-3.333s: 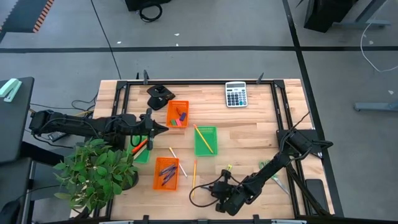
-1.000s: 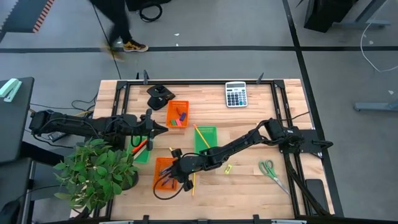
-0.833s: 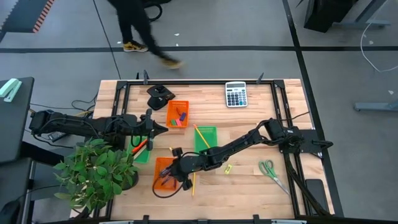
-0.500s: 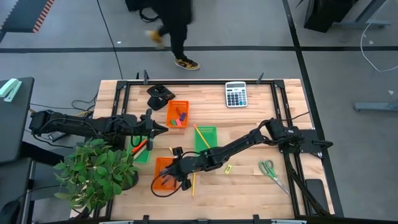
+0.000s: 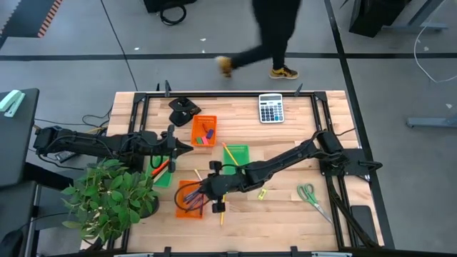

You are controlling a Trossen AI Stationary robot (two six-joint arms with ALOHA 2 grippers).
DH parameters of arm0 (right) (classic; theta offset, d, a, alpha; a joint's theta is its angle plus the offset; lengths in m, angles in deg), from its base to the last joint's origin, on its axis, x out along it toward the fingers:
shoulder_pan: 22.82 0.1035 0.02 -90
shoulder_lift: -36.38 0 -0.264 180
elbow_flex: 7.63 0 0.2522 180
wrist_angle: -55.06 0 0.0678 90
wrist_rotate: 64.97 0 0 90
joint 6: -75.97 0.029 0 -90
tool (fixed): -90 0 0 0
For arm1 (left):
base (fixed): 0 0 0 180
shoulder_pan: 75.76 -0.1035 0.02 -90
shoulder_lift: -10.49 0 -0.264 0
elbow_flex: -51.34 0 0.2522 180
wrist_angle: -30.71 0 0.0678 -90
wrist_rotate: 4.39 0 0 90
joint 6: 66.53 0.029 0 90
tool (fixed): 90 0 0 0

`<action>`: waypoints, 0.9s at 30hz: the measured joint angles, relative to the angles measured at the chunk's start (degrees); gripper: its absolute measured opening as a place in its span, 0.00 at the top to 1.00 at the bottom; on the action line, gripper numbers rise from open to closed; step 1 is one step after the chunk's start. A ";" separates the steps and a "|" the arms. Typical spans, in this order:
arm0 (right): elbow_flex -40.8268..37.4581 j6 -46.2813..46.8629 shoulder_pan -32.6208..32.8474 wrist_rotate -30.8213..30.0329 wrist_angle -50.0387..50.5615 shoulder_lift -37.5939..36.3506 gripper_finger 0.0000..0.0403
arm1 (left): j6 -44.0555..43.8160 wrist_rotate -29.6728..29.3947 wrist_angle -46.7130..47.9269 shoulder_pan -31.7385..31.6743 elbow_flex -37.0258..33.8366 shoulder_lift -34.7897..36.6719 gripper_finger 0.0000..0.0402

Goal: Sort crayons/erasers/pens/pencils in bins
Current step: Put the yellow pencil into the right green basket

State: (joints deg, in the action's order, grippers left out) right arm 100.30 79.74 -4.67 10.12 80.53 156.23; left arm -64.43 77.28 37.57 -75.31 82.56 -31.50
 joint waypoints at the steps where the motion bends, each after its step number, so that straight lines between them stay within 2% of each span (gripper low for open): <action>1: -0.02 2.39 0.00 -0.12 1.26 0.00 0.68 | -0.01 -0.01 0.00 0.00 0.00 0.01 0.92; 8: -2.52 15.19 0.40 -5.89 3.55 0.00 0.68 | -0.01 0.01 -0.02 0.00 0.00 0.01 0.92; 14: -10.25 27.12 1.21 -9.22 0.05 0.48 0.68 | 0.04 0.01 -0.02 0.00 0.00 0.01 0.94; 21: -13.65 30.23 4.45 -11.47 -0.87 0.48 0.68 | 0.03 0.01 -0.07 0.00 0.00 0.01 0.93; 27: -14.01 38.93 6.80 -13.20 2.53 0.48 0.68 | 0.01 0.01 -0.07 0.00 0.00 0.01 0.91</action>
State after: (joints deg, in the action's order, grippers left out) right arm 86.29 118.67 2.13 -3.08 83.06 156.71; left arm -64.42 77.29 37.51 -75.31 82.56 -31.49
